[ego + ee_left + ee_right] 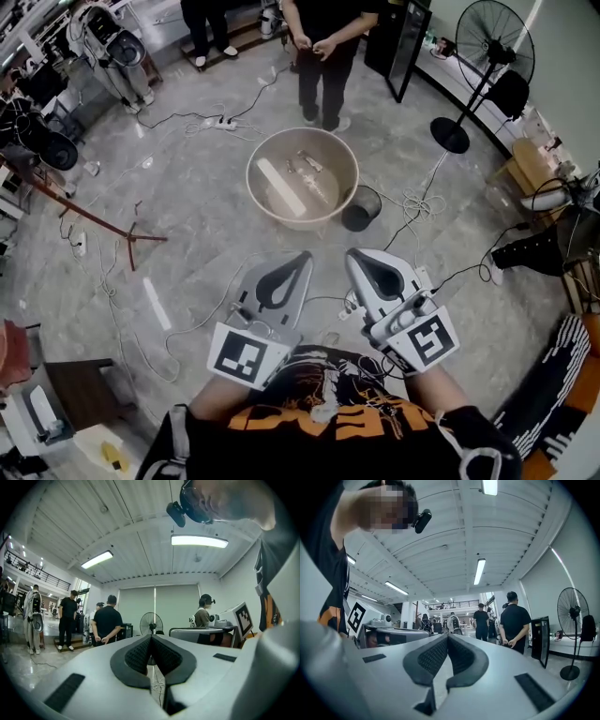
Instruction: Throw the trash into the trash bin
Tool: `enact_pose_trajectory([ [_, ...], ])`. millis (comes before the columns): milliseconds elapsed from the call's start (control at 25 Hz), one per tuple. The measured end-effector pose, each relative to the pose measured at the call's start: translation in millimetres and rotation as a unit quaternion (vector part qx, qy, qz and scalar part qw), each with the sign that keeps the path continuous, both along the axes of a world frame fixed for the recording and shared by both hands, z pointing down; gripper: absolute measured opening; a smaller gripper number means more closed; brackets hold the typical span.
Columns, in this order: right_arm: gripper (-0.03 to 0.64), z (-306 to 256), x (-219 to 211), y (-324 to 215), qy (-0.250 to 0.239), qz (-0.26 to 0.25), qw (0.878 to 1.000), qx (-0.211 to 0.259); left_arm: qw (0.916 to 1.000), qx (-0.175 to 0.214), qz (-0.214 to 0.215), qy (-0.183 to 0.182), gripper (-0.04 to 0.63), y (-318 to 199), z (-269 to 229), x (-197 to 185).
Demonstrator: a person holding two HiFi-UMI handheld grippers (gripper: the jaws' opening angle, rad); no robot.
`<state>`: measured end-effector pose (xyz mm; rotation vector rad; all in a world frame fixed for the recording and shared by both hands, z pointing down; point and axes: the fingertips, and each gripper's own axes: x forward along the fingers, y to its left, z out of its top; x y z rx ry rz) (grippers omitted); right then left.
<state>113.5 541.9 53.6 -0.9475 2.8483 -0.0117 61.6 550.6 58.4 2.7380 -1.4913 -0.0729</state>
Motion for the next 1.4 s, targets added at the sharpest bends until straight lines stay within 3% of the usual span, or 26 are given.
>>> enact_pose_trajectory([
  [240, 0.069, 6, 38, -13, -0.006, -0.013, 1.0, -0.001, 0.9998, -0.006, -0.019, -0.001, 0.023, -9, 4, 29],
  [440, 0.075, 6, 43, -26, -0.007, -0.015, 1.0, -0.005, 0.9996, -0.01, -0.023, -0.013, 0.023, -20, 8, 28],
  [560, 0.082, 10, 36, -43, -0.002, -0.016, 1.0, -0.005, 0.9994, -0.014, -0.032, 0.003, 0.023, -36, 10, 20],
  [840, 0.104, 21, -15, -111, 0.016, -0.013, 1.0, -0.002, 0.9991, -0.016, -0.036, 0.018, 0.023, -108, 28, -34],
  [1120, 0.127, -3, -82, -207, 0.007, 0.007, 1.0, 0.008, 0.9997, 0.008, 0.006, 0.022, 0.023, -204, 11, -86],
  [1280, 0.131, -2, -108, -246, 0.011, 0.018, 1.0, 0.02, 0.9997, 0.012, 0.02, 0.004, 0.023, -244, 13, -115],
  [1400, 0.133, -1, -122, -264, 0.013, 0.016, 1.0, 0.013, 0.9996, 0.011, 0.012, 0.024, 0.023, -265, 11, -132],
])
